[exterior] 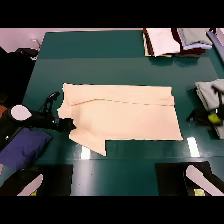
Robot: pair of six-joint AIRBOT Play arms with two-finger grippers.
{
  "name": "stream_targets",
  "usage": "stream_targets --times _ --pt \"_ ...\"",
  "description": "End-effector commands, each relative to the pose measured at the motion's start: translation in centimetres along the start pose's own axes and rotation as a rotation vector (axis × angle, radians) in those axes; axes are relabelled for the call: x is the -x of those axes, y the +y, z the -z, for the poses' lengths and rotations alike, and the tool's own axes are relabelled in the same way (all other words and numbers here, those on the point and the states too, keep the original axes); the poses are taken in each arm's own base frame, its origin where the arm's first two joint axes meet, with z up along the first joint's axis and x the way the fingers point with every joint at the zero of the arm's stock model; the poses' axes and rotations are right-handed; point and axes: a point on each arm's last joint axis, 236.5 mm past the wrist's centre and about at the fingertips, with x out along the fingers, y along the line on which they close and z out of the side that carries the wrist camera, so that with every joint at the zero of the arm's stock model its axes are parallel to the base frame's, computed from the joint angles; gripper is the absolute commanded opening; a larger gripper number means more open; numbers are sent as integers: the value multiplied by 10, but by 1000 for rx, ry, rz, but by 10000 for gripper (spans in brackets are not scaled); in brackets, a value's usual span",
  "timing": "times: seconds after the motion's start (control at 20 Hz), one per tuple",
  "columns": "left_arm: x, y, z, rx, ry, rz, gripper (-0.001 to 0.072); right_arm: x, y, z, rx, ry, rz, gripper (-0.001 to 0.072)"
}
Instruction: Fold the shirts.
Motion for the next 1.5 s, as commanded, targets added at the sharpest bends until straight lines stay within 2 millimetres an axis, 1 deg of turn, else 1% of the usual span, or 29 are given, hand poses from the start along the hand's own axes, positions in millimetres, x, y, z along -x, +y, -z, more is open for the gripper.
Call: stream_targets --times 0.0,0.05,0.1,0.2,0.3,0.4,0.45,0.5,0.55,0.6,0.7,0.85,0.95,1.0,1.05,1.1,1.15,1.25,1.35,1.45 --pt "5 -4 -7 -33 -16 -1 24 -46 -34 47 -174 122 -28 526" --pt "5 -4 -8 -33 -23 -1 25 -54 -34 53 -188 147 -40 506" --pt "5 -4 -8 -32 -25 -1 24 -62 -28 55 -188 165 -68 506" --pt "5 -4 -8 -32 -25 -1 25 -73 -10 46 -178 165 -130 506" --pt "5 -4 -8 -32 -23 -1 25 -78 9 32 -151 139 -172 498" --pt "5 -4 -6 -34 -16 -1 25 -78 19 22 -99 116 -163 410" --pt "5 -3 -4 -45 -4 -4 25 -76 22 18 -63 105 -145 271" --pt "6 -1 1 -58 15 -15 24 -72 23 15 -25 93 -124 118" --pt "9 3 5 -74 37 -37 24 -65 25 12 20 77 -97 19" --pt "13 6 6 -91 45 -60 23 -56 25 9 62 57 -63 20" --pt "28 4 13 -110 33 -79 23 -34 21 13 145 37 18 20" --pt "54 -4 39 -121 40 -86 24 -1 14 33 206 21 104 20" --pt "66 -10 58 -120 65 -81 24 14 18 44 223 -20 113 19" --pt "69 -11 63 -118 71 -80 24 19 20 44 221 -53 117 18" --pt "71 -11 62 -107 62 -85 24 23 22 42 220 -88 117 18" --pt "72 -11 56 -110 40 -89 24 25 23 39 224 -112 118 18" --pt "73 -10 43 -116 -17 -97 24 25 24 35 231 -127 120 17" --pt "76 -6 8 -128 -142 -128 24 23 30 22 254 -136 121 17" --pt "74 5 -19 -131 -190 -177 24 23 44 -3 288 -165 122 18" --pt "67 13 -49 -128 -214 -207 24 27 64 -38 317 -212 118 17"
